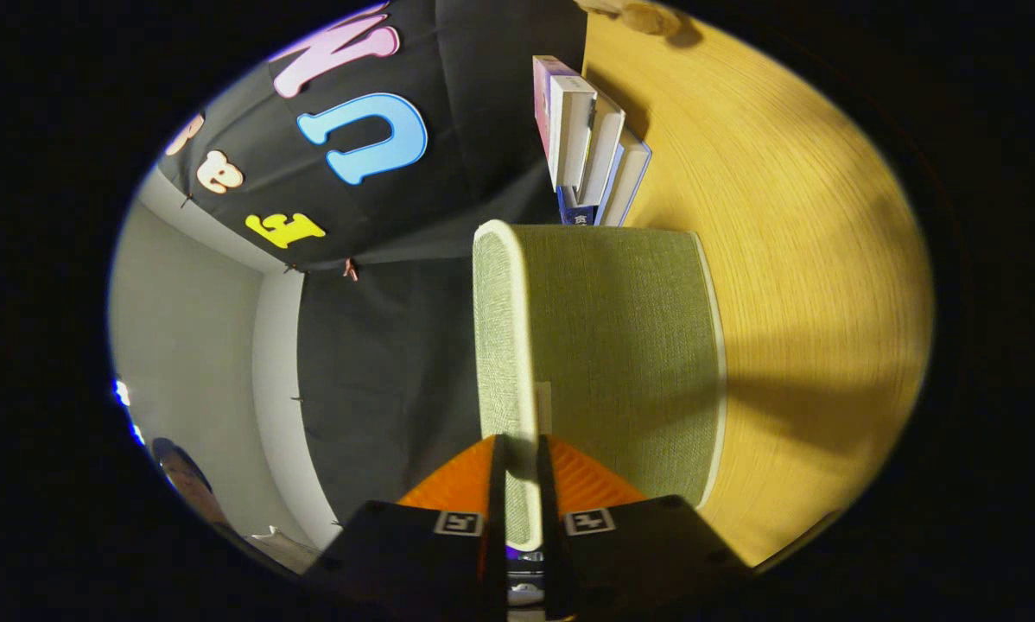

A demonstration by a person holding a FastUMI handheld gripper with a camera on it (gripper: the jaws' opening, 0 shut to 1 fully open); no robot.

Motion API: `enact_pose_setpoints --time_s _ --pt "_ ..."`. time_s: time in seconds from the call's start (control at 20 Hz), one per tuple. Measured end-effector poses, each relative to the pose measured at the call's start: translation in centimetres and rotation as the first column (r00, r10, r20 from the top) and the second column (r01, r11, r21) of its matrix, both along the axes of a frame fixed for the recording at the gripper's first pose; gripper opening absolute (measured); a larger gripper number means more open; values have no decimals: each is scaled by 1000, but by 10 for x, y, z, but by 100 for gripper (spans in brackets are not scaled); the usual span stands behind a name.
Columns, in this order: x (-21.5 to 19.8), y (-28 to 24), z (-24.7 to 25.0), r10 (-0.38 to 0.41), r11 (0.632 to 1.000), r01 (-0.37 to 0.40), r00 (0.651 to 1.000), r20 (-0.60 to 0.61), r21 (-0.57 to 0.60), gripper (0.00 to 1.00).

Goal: Open the storage box then place both shoes into the box .Put the left shoe in first, then the right shoe, with the right side of both shoes facing outward in a uniform manner.

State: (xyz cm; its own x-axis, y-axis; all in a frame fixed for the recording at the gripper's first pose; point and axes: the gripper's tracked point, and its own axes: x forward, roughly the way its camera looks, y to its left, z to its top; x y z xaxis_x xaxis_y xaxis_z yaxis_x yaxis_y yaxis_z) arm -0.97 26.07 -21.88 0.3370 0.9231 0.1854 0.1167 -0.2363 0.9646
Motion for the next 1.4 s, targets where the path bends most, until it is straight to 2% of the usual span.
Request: enact_pose_setpoints --time_s 0.05,0.15,0.45,0.65,0.9,1.1,1.4 --pt "0 -1 3 -7 1000 7 999 32 -10 8" --pt "-4 -9 15 -6 1000 6 998 62 -12 6" --pt "10 -34 65 -96 995 101 984 151 -26 5" --pt "19 -26 106 -102 992 116 968 231 -50 5" --pt "37 10 166 -120 982 163 928 352 -94 8" --pt "38 57 200 -97 978 166 895 436 -123 8" --pt "45 128 223 -70 980 149 880 469 -134 8"
